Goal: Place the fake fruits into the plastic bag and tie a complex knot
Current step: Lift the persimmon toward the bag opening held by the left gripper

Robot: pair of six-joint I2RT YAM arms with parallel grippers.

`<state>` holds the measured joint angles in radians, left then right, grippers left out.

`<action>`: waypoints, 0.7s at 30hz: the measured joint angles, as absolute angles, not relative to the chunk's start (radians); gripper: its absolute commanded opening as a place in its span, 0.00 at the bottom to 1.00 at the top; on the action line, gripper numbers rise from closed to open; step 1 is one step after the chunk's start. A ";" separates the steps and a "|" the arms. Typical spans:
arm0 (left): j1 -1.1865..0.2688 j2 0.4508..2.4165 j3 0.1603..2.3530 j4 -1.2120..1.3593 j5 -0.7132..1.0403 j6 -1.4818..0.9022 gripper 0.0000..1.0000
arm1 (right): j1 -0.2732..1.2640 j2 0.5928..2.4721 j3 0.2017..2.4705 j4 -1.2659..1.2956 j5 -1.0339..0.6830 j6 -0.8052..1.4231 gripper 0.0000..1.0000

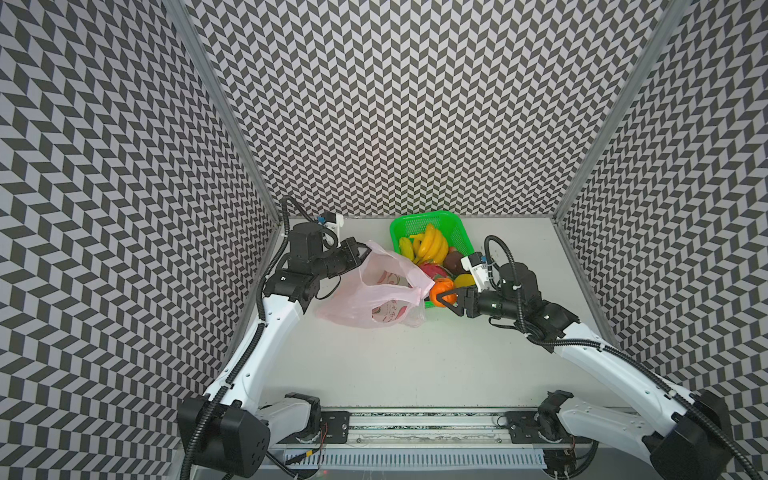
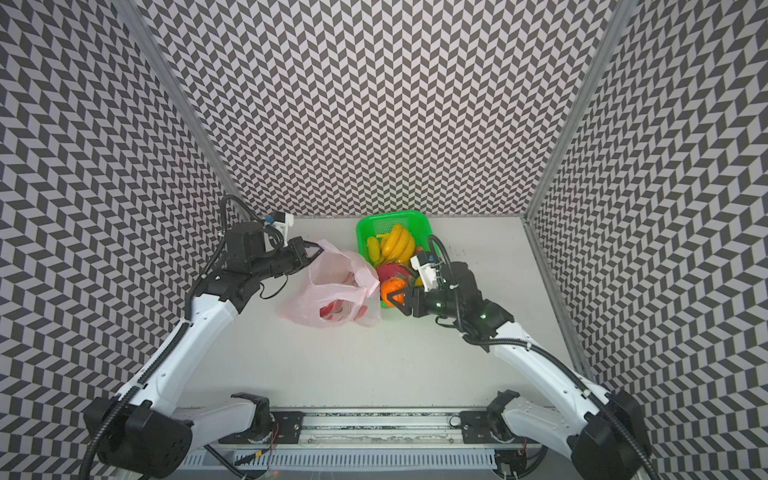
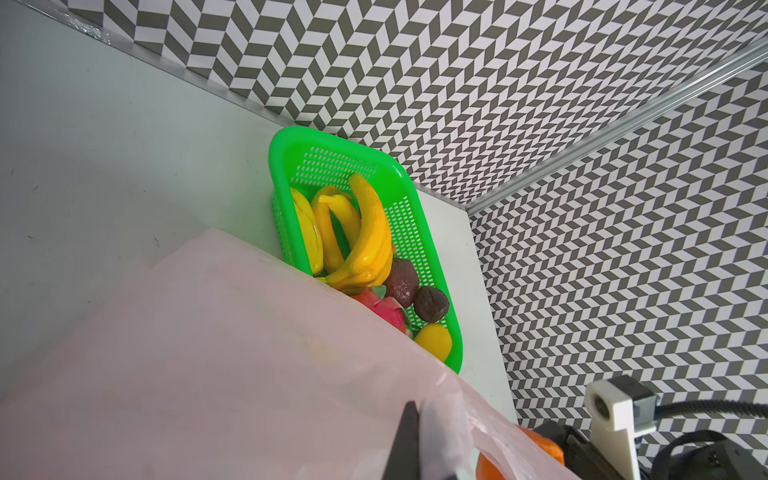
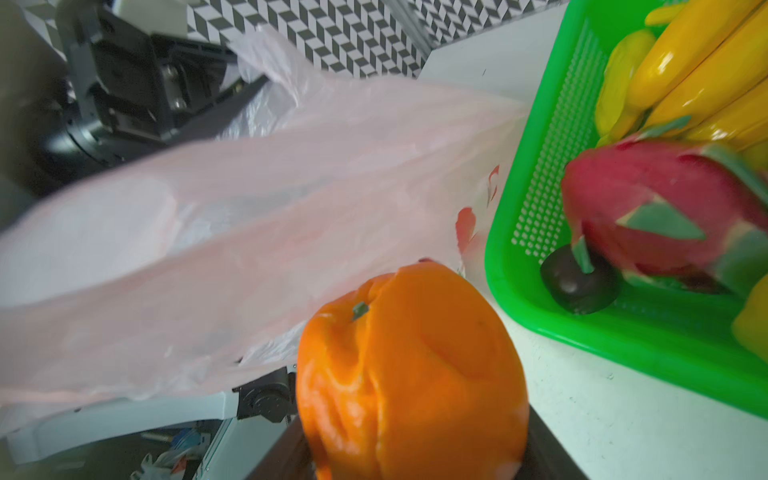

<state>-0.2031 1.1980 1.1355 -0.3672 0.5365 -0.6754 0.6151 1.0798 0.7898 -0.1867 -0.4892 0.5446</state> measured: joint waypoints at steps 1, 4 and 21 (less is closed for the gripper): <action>-0.204 1.198 1.135 -0.367 0.537 -0.676 0.00 | 0.633 1.076 0.773 -0.181 -0.488 0.553 0.50; -0.206 1.198 1.135 -0.367 0.536 -0.677 0.00 | 0.687 1.076 0.730 -0.159 -0.487 0.589 0.50; -0.243 1.193 1.135 -0.367 0.536 -0.691 0.00 | 0.762 1.359 0.918 0.036 -0.421 0.612 0.51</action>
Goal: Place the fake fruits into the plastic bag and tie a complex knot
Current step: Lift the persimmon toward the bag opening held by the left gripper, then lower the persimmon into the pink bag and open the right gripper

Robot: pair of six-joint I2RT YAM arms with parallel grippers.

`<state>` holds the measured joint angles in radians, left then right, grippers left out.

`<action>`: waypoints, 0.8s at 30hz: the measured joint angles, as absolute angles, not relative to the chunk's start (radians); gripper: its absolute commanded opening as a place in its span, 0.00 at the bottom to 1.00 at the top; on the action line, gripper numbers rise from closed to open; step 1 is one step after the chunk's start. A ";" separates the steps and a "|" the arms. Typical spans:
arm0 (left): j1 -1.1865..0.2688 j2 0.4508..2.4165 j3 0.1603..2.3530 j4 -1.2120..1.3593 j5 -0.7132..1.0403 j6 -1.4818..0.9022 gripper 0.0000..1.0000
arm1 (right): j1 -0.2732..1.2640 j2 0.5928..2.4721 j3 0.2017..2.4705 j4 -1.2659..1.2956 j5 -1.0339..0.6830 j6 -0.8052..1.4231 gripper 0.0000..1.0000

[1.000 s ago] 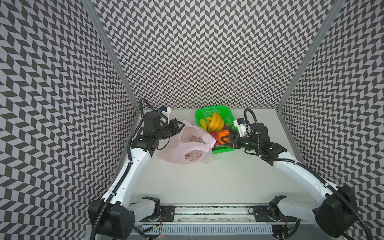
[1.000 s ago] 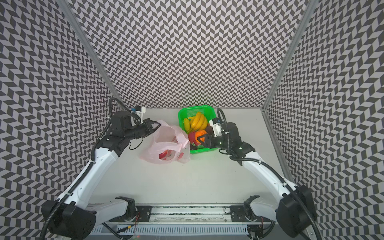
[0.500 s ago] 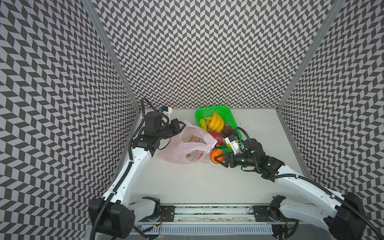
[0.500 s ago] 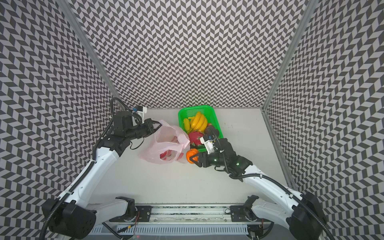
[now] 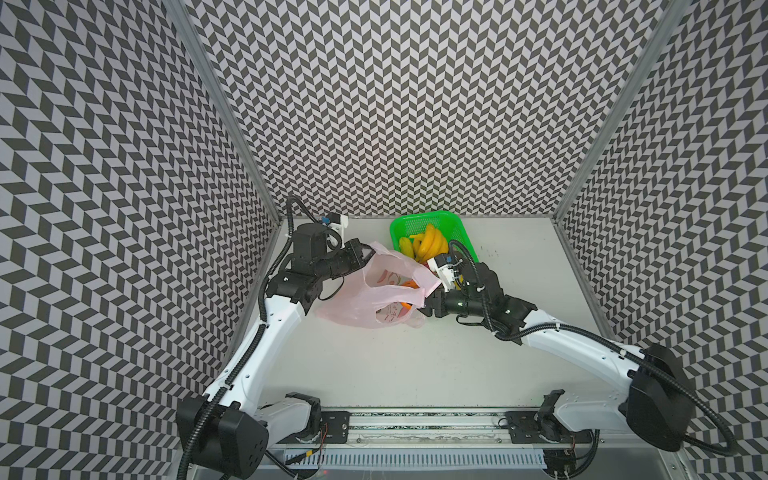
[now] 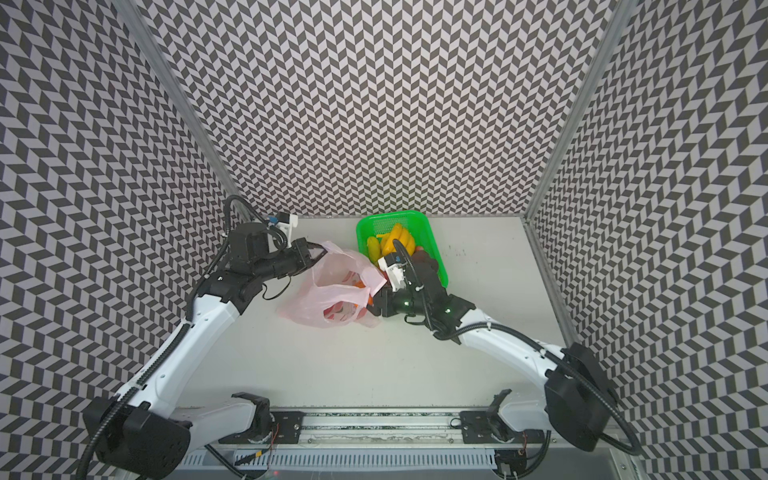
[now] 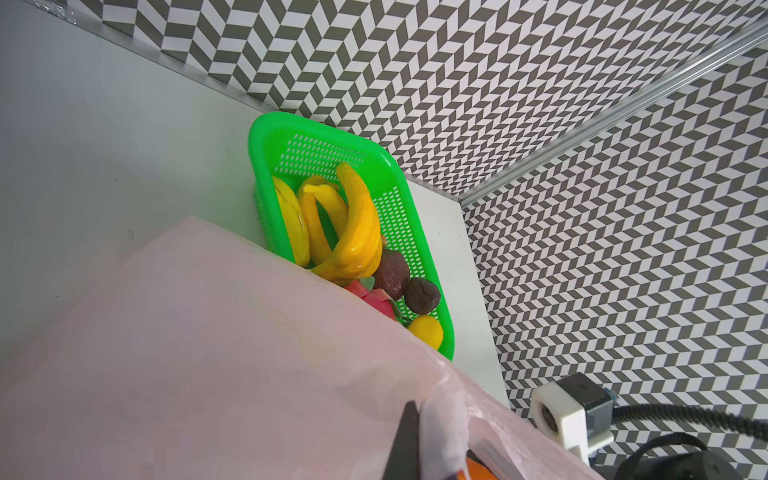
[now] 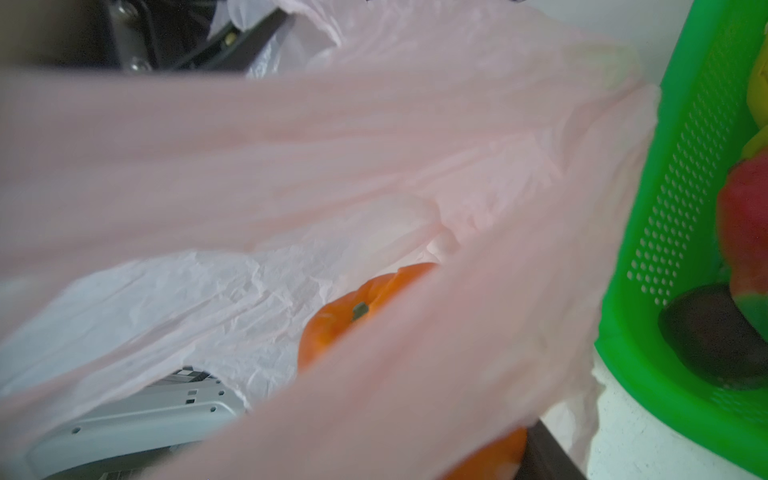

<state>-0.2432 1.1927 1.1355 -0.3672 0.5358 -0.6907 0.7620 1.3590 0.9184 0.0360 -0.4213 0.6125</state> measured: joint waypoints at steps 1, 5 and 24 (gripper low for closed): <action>-0.246 1.191 1.135 -0.367 0.536 -0.692 0.00 | 0.759 1.376 0.937 0.036 -0.417 0.608 0.51; -0.256 1.188 1.139 -0.368 0.536 -0.699 0.00 | 0.735 1.423 0.995 0.031 -0.412 0.583 0.51; -0.316 1.184 1.164 -0.353 0.517 -0.731 0.00 | 0.620 1.509 1.108 -0.078 -0.450 0.437 0.68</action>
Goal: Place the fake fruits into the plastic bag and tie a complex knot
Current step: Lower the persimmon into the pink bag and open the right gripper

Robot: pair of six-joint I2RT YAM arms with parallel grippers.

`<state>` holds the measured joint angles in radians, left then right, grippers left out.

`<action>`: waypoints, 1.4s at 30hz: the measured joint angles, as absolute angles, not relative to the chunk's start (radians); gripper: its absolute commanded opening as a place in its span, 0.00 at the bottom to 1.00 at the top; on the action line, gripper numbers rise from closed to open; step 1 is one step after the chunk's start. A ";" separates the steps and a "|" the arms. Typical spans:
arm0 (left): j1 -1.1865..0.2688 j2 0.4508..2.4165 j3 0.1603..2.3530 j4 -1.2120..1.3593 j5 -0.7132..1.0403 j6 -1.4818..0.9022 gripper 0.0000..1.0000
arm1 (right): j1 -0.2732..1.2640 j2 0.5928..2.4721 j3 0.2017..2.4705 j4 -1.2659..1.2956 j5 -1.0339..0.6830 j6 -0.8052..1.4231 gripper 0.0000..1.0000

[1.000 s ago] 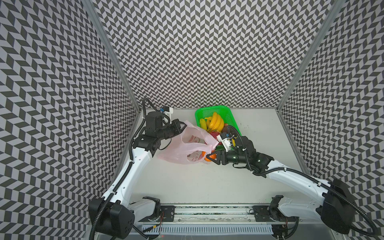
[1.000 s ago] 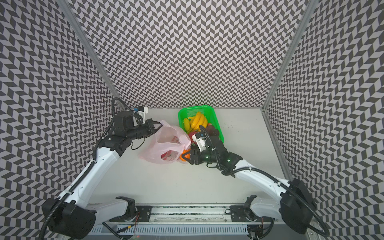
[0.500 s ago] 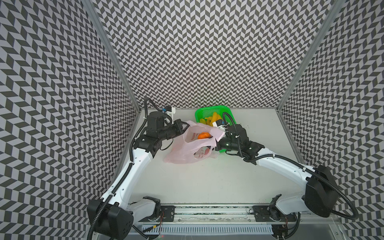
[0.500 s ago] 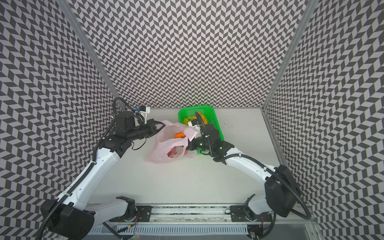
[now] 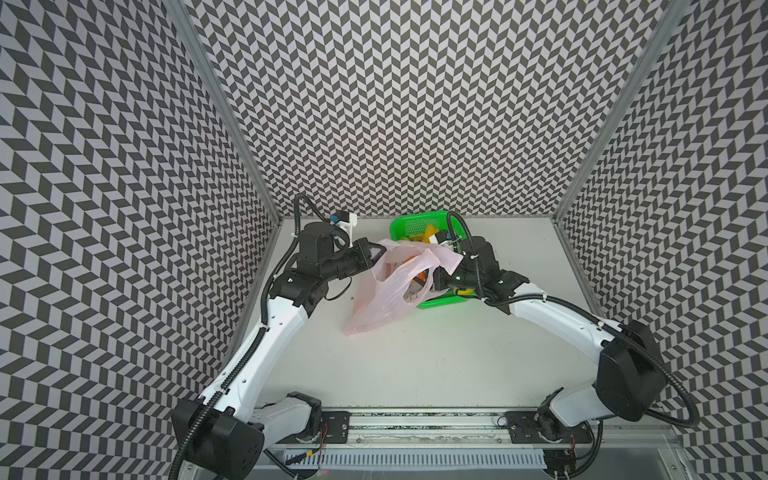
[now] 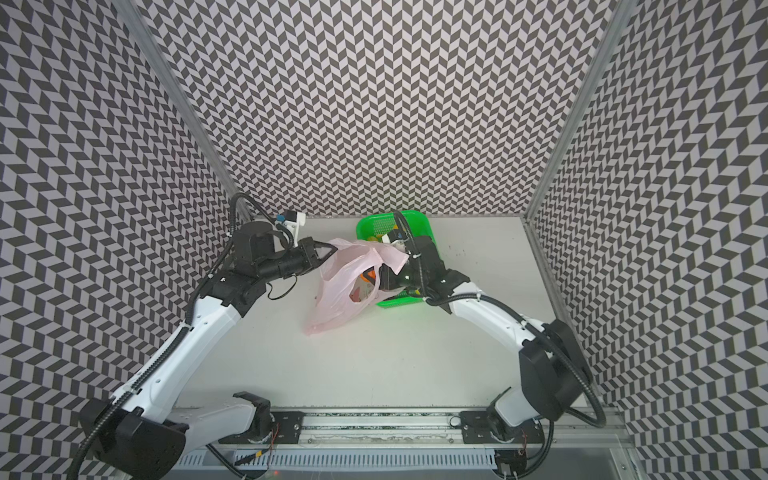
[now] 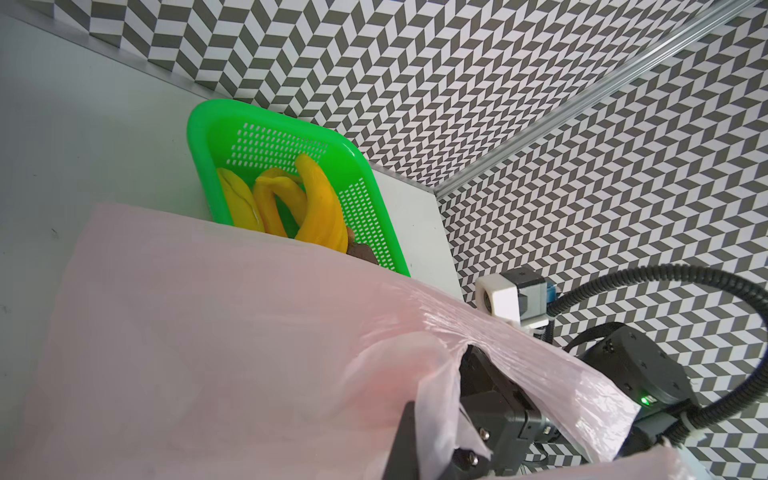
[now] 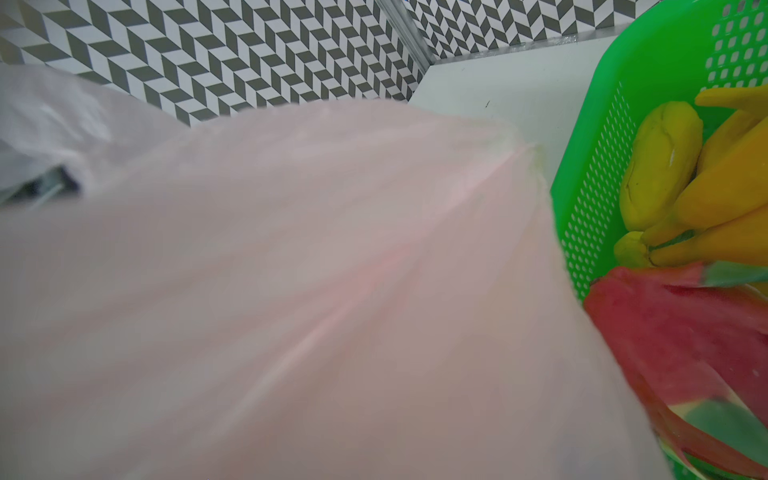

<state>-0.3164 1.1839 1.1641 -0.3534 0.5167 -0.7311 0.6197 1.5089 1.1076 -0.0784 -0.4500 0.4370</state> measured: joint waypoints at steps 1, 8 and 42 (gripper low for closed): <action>-0.316 1.185 1.164 -0.353 0.516 -0.731 0.00 | 0.620 1.509 1.108 -0.081 -0.451 0.435 0.70; -0.316 1.185 1.164 -0.352 0.509 -0.731 0.00 | 0.619 1.509 1.108 -0.093 -0.465 0.416 0.81; -0.307 1.192 1.179 -0.360 0.487 -0.714 0.00 | 0.618 1.407 1.026 -0.147 -0.467 0.384 0.85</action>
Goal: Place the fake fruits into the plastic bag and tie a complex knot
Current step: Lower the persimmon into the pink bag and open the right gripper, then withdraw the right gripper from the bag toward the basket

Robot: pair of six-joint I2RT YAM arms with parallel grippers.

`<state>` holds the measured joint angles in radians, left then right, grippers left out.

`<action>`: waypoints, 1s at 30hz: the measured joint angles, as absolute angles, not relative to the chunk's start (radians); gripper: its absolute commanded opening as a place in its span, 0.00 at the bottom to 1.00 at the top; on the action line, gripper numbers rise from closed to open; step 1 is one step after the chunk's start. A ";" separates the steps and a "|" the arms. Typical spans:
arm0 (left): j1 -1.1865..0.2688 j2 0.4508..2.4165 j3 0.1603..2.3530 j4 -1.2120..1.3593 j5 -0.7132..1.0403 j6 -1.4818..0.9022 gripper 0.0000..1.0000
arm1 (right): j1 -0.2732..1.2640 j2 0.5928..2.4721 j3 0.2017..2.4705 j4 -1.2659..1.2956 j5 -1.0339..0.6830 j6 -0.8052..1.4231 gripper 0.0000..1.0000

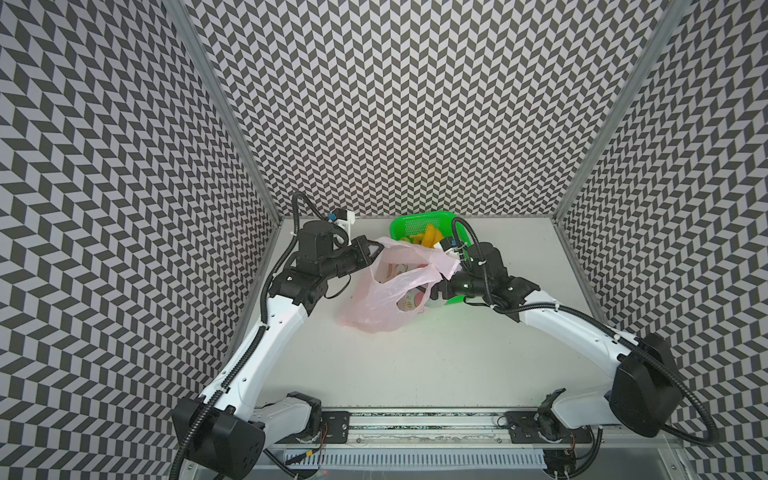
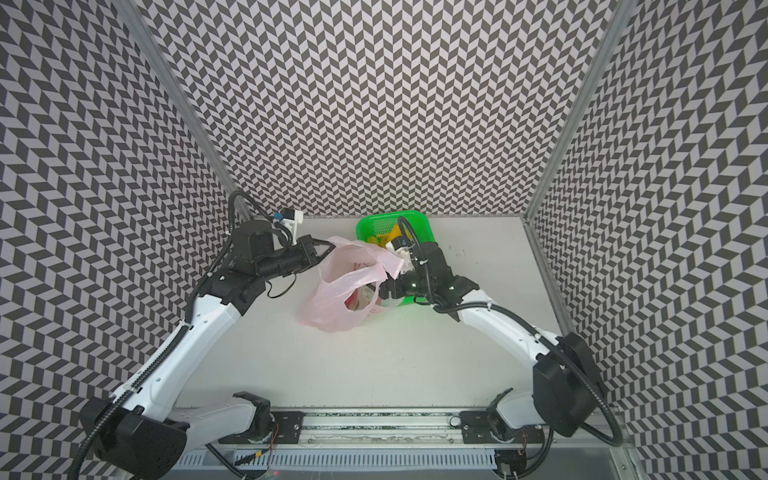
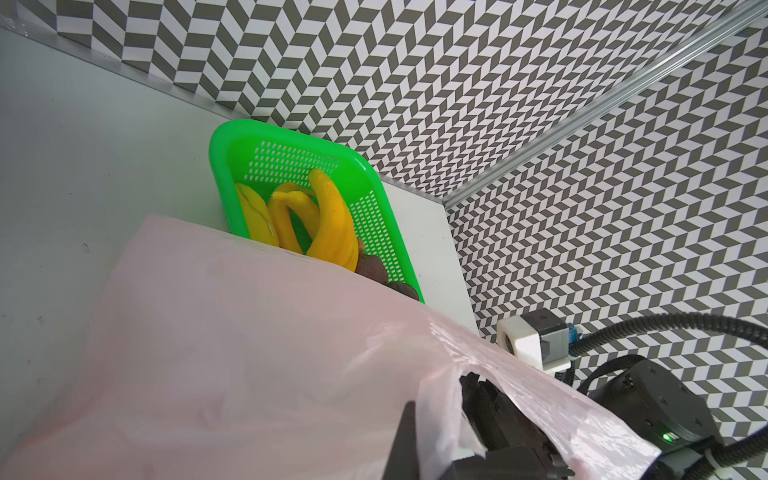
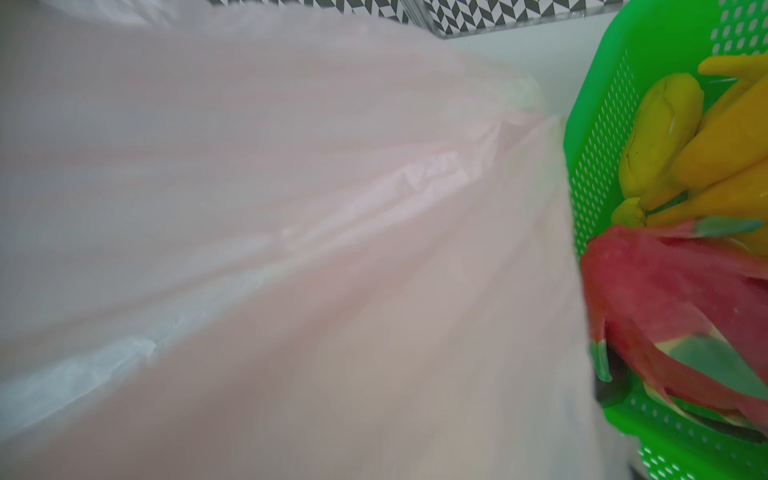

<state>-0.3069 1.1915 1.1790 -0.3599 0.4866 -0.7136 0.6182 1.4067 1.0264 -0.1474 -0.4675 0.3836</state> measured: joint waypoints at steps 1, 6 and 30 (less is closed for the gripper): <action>-0.304 1.192 1.179 -0.360 0.487 -0.712 0.00 | 0.617 1.401 1.021 -0.159 -0.467 0.379 0.86; -0.271 1.192 1.179 -0.361 0.488 -0.704 0.00 | 0.617 1.372 0.996 -0.219 -0.463 0.347 0.90; -0.141 1.190 1.179 -0.364 0.536 -0.685 0.00 | 0.526 1.108 0.957 -0.494 -0.224 0.196 1.00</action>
<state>-0.1413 1.1900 1.1790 -0.3645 0.5362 -0.6849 0.5259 1.1076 0.9569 -0.4942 -0.2241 0.1959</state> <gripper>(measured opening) 0.048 0.998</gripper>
